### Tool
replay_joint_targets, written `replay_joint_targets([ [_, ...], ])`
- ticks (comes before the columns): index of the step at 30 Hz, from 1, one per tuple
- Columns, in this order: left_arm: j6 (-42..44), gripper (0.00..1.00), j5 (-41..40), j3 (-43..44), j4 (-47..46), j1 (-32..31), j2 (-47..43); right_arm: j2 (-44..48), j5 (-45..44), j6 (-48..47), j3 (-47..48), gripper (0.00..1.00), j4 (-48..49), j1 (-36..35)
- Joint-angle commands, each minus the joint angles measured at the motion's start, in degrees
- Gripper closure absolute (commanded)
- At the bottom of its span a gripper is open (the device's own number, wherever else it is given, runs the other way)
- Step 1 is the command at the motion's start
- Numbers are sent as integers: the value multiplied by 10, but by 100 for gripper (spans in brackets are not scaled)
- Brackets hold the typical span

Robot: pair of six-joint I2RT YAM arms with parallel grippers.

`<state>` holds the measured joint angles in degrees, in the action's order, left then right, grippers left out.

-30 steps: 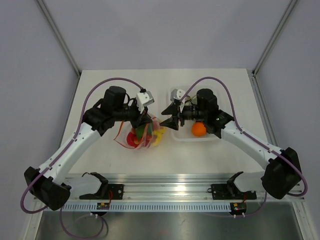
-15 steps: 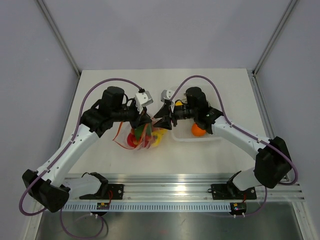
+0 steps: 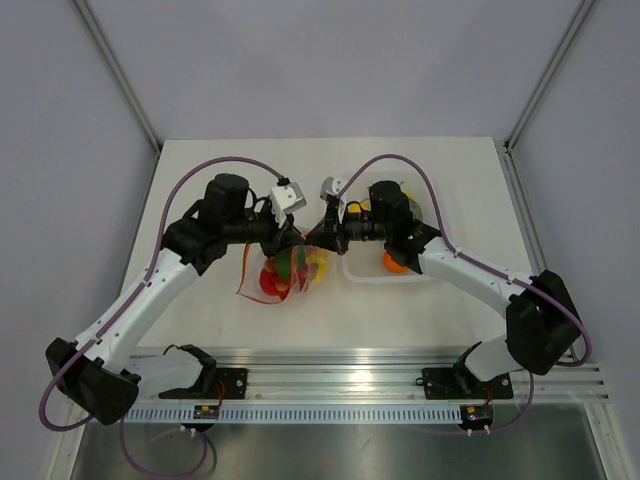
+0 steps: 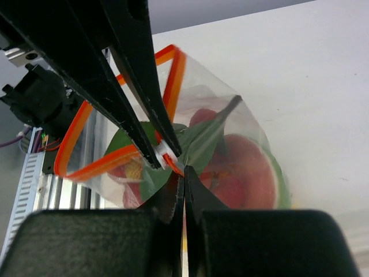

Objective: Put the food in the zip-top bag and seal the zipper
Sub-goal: Zip the zipper food storage bag at the center of the board.

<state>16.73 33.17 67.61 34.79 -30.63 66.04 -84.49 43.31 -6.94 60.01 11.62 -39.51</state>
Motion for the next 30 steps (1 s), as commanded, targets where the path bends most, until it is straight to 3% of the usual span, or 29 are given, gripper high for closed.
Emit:
replay_joint_targets([
  [1,5,100,18,-12,-19,0,-16,37,-86,45,-23,100,106,-4],
  [10,7,100,16,-14,-17,0,-9,58,-168,97,-31,100,118,-1],
  [30,-13,100,-28,-52,-11,2,-43,56,-304,234,-13,100,46,36],
])
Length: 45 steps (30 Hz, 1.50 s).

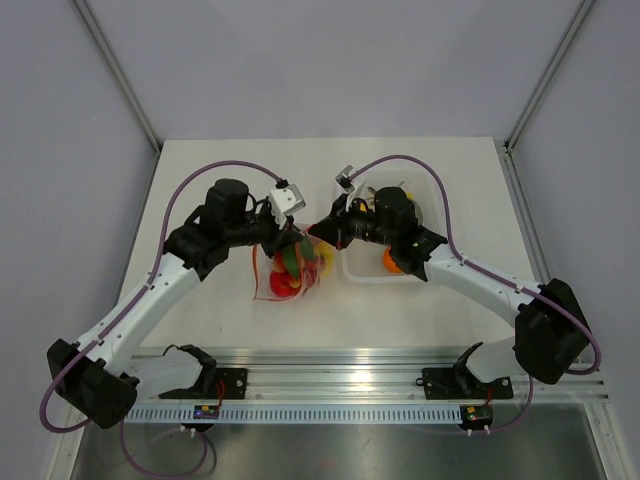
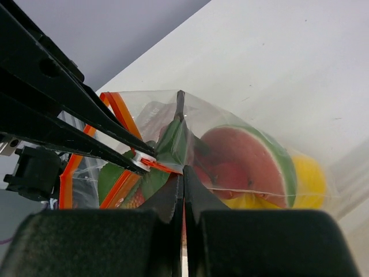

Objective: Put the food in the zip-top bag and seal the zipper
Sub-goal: Zip the zipper food storage bag at the center of the board.

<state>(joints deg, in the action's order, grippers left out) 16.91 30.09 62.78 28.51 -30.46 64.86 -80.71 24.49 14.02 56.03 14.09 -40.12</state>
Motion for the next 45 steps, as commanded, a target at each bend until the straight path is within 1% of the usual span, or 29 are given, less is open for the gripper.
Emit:
replay_joint_targets([
  [1,-14,100,1,-2,58,0,-31,18,-119,33,26,100,23,45],
  [3,-15,100,-7,-7,60,0,-36,17,-125,50,22,100,24,50],
  [5,-16,100,-15,-13,59,1,-40,16,-124,64,14,100,49,54],
  [8,-18,100,-14,-24,56,1,-49,14,-99,79,0,100,85,58],
  [12,-21,100,-25,-26,56,3,-54,12,-91,76,-6,100,86,58],
  [21,-31,100,-35,-41,47,18,-75,25,-126,100,-24,100,81,79],
  [29,-39,100,-31,-42,51,25,-89,12,-141,133,-46,100,117,79],
  [33,-37,100,-12,-42,58,26,-81,8,-120,127,-57,100,145,79],
  [34,-38,100,-8,-42,57,26,-79,8,-94,122,-58,100,153,79],
  [36,-38,100,1,-41,55,26,-76,19,-62,75,-59,100,150,79],
  [37,-40,100,2,-39,53,26,-73,24,-32,56,-58,100,131,79],
  [38,-39,100,11,-38,54,27,-73,37,-19,13,-56,97,116,79],
  [39,-38,100,16,-38,52,28,-73,45,-5,-9,-49,92,100,79],
  [40,-39,100,19,-36,52,29,-70,51,27,-31,-46,83,68,79],
  [41,-38,100,30,-35,50,30,-69,67,50,-75,-41,68,38,78],
  [42,-38,100,35,-33,51,30,-68,75,62,-98,-39,60,24,78],
  [43,-37,100,41,-27,51,30,-66,82,70,-120,-39,55,12,76],
  [44,-36,100,45,-25,52,31,-64,98,74,-172,-39,52,-2,73],
  [45,-36,100,48,-22,52,31,-62,105,88,-201,-36,45,-35,69],
])
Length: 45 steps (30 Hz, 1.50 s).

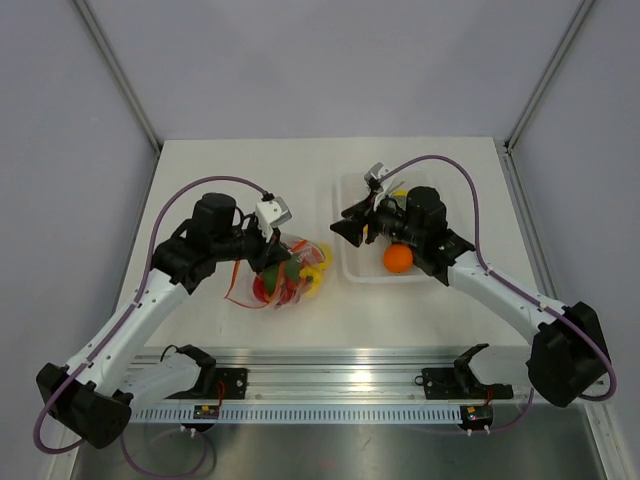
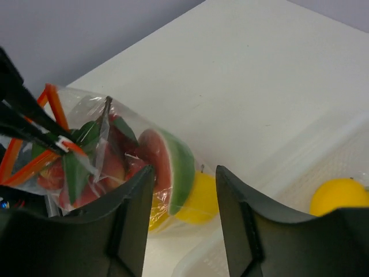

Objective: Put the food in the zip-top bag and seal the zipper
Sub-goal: Zip the zipper food storage bag at the center of the board.

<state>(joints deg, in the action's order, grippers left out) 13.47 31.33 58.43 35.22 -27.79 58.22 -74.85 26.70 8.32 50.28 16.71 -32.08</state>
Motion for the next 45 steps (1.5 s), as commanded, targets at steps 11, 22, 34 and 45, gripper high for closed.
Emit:
replay_joint_targets([
  [11,-3,100,63,46,-4,5,24,22,110,-320,86,32,-185,-68],
  [22,-5,100,58,46,-7,5,19,-71,158,-329,149,37,-194,-113],
  [34,-10,95,37,36,-16,5,16,-85,89,-195,105,100,-29,-114],
  [45,-124,28,-139,34,-45,5,-83,-108,-38,-17,118,100,3,-114],
])
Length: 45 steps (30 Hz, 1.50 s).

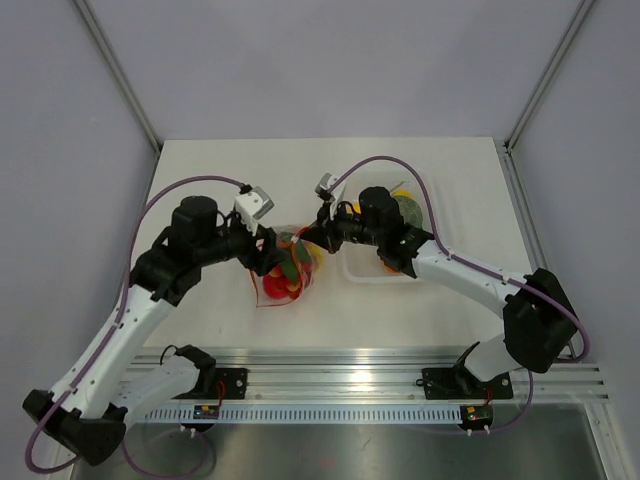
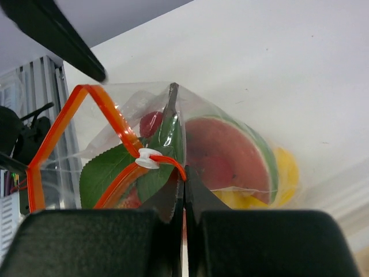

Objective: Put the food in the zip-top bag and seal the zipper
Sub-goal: Zip the zipper food storage bag at the center of the board.

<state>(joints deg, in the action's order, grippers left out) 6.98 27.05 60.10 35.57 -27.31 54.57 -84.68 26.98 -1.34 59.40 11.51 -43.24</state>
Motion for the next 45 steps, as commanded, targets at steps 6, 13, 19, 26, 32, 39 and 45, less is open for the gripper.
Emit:
replay_joint_targets([
  [6,-126,61,-254,-6,-25,1,-105,-22,-83,120,29,100,59,-3],
  [13,-180,100,-148,-38,-12,1,-112,-24,-115,150,34,100,60,0],
  [19,-263,100,-111,-89,-88,-44,-102,-15,-114,167,33,100,62,1],
  [26,-285,84,-330,-106,-82,-51,-169,4,-126,158,26,100,44,1],
  [32,-304,38,-354,-118,-53,-51,-150,10,-131,161,29,100,41,1],
  [39,-310,38,-331,-145,-75,-51,-118,10,-134,162,35,100,31,2],
  [45,-297,55,-350,-155,-100,-51,-93,13,-139,159,38,100,19,2],
])
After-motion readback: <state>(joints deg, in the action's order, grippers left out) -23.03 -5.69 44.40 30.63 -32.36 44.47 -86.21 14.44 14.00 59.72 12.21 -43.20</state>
